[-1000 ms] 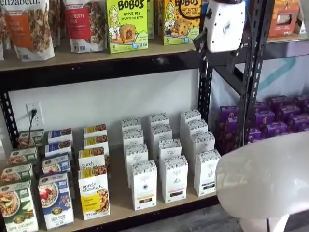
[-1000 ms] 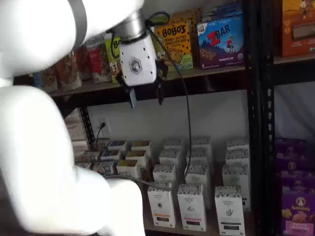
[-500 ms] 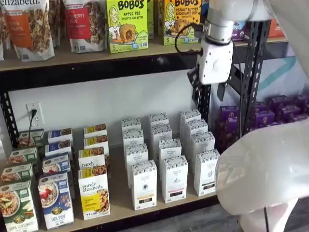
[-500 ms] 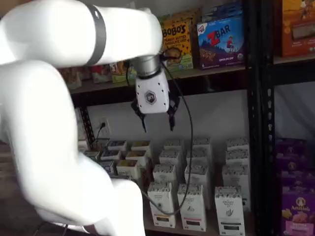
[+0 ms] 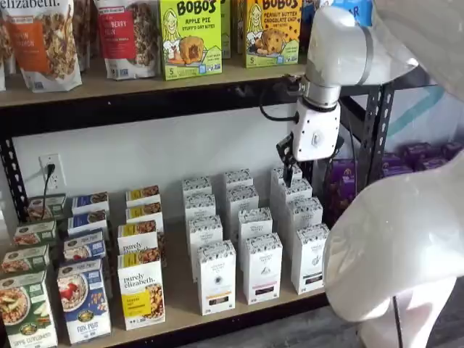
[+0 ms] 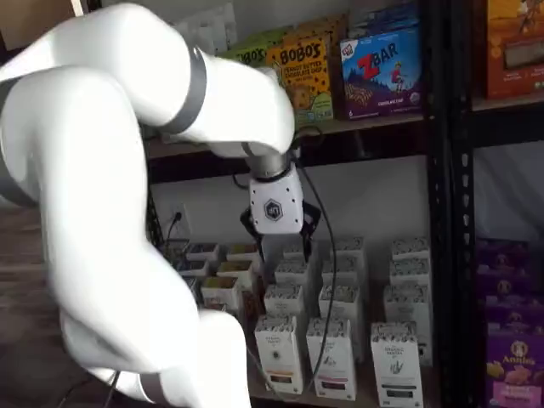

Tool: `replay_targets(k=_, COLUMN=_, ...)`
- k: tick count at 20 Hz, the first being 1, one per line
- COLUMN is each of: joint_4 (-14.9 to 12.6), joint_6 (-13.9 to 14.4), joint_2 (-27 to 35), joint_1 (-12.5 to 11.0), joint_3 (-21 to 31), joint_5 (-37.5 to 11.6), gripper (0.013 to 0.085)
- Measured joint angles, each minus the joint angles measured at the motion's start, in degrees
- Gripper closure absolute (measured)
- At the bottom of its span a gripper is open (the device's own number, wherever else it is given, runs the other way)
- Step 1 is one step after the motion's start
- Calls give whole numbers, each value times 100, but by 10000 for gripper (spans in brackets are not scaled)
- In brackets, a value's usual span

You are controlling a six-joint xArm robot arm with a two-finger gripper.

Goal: Pick up the white box with a green strip in the middle, on the bottom shelf, the sixth box from the left

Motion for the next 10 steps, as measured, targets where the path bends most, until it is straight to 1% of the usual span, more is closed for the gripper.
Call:
replay_targets(k=2, joint_4=-75, joint_6=49, joint_2=219, joint_1=15, joint_3=61, joint_5=-212, gripper=130)
replay_targets(k=4, joint_4=-187, joint_6=126, joint_2=572, joint_1=28, joint_3=81, joint_5=-403, gripper=130)
replay_targets(k=6, joint_4=-221, joint_6=140, joint_2=921, joint_1=23, joint_3=94, joint_5=-612, gripper=130)
replay_targets(k=9, joint_4=-249, joint_6=149, joint_2=1343, joint_1=21, joint_3=165, joint_5=-1141, gripper=130)
replay_targets(k=10, joint_4=-304, joint_6=193, joint_2=1546, joint_1=23, joint_3=176, joint_5=-1370, gripper=130)
